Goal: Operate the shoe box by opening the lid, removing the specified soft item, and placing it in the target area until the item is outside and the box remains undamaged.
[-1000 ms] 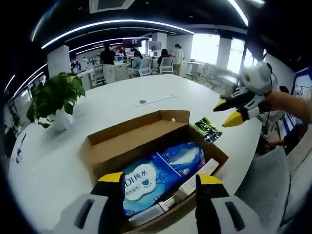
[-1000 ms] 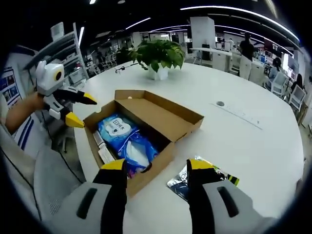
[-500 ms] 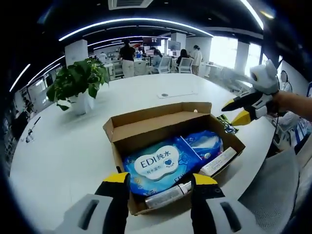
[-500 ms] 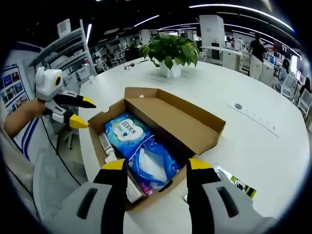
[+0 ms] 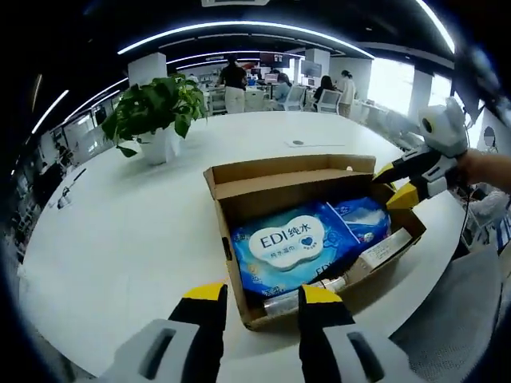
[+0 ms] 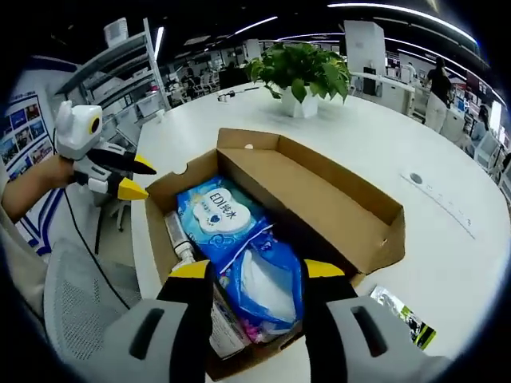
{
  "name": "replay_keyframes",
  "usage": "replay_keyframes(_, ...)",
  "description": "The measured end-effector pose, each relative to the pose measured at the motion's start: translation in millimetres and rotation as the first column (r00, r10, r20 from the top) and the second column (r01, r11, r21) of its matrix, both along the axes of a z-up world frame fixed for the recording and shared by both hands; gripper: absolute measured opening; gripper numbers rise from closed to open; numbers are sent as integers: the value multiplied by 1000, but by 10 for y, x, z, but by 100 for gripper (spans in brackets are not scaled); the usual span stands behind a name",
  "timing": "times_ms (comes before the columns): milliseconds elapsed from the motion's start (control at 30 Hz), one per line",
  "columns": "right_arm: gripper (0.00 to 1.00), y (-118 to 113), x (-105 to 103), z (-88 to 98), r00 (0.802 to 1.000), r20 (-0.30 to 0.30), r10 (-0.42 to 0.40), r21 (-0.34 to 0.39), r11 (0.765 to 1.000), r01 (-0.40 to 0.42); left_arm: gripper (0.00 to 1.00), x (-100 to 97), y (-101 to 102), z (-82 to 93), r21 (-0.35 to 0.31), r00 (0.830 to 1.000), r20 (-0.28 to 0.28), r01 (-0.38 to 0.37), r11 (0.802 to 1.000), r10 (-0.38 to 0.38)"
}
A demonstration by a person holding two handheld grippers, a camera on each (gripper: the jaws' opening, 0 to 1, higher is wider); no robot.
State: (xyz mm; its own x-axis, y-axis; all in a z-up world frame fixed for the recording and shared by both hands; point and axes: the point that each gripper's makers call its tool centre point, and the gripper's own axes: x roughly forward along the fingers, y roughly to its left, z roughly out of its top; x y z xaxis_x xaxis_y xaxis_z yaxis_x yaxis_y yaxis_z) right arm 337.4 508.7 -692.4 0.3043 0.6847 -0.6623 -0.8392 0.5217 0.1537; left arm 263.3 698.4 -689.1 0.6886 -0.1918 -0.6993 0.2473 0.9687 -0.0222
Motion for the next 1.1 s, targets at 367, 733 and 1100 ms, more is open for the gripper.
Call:
replay_keyframes(367,33,249,37,-173,999,-37,28,1,1000,-28,16,-13,133,-150,-38,995,-48,-90,995,88)
replay_keyframes(733,29,461,85,-325,996,-74,40,1,999,-40,5,7,156,-180,-63,991,-62,-126,990,122)
replay_keyframes(1100,27,617,101,-456,993,-115,40,-30,999,-43,5,8,158,-191,-59,991,-59,-121,991,118)
